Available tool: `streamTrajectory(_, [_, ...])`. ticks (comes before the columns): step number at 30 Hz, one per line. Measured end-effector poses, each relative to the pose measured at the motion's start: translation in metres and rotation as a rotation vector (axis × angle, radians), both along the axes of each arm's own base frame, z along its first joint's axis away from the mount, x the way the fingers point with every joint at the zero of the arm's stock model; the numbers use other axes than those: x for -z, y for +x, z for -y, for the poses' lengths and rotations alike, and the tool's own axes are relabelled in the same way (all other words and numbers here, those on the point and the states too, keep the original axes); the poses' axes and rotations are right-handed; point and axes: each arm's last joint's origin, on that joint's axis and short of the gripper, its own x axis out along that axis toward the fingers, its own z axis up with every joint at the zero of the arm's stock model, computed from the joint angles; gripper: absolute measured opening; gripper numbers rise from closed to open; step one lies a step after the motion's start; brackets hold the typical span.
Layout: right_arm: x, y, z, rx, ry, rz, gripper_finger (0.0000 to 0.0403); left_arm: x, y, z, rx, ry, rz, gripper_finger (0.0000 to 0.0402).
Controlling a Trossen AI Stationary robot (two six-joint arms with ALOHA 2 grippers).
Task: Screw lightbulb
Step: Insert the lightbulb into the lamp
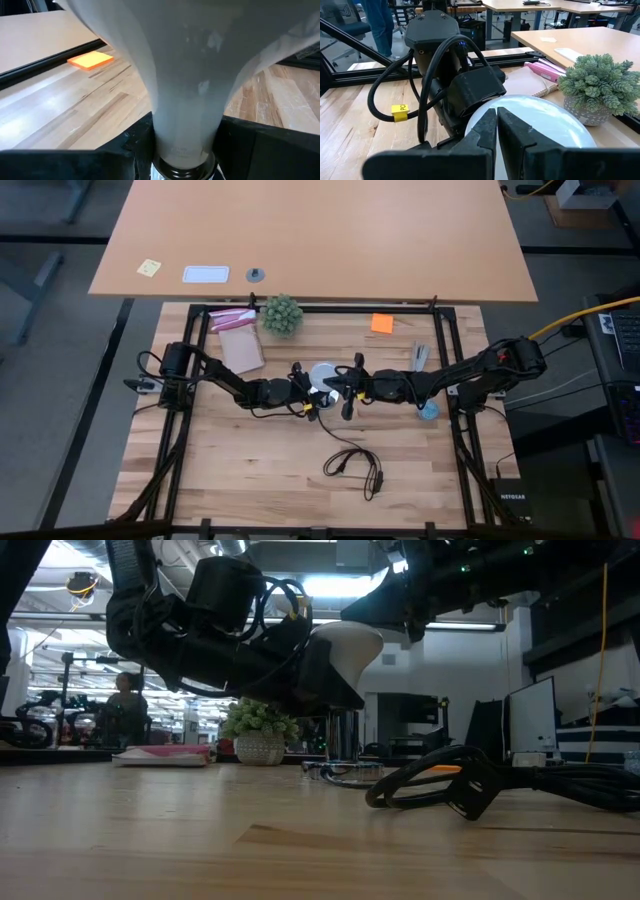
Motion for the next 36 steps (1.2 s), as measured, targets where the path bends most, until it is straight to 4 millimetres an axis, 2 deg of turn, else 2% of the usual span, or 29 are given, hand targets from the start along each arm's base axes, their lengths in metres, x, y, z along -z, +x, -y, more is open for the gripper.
streamTrajectory(7, [0.0,0.0,0.0,0.0,0.0,0.0,0.0021,-0.001,0.0,0.002,0.007,0.008,0.003,0.0233])
streamTrajectory(11, [0.0,0.0,0.0,-0.001,-0.001,0.0,0.0021,-0.001,0.0,0.002,0.009,0.003,0.005,0.0253])
streamTrajectory(25, [0.0,0.0,-0.001,-0.02,0.003,-0.002,0.0021,-0.014,-0.003,0.011,0.034,0.101,-0.007,0.0245])
streamTrajectory(36, [0.0,0.0,-0.001,-0.042,0.009,-0.002,0.0021,-0.017,-0.002,0.011,0.025,0.1,0.013,0.0243])
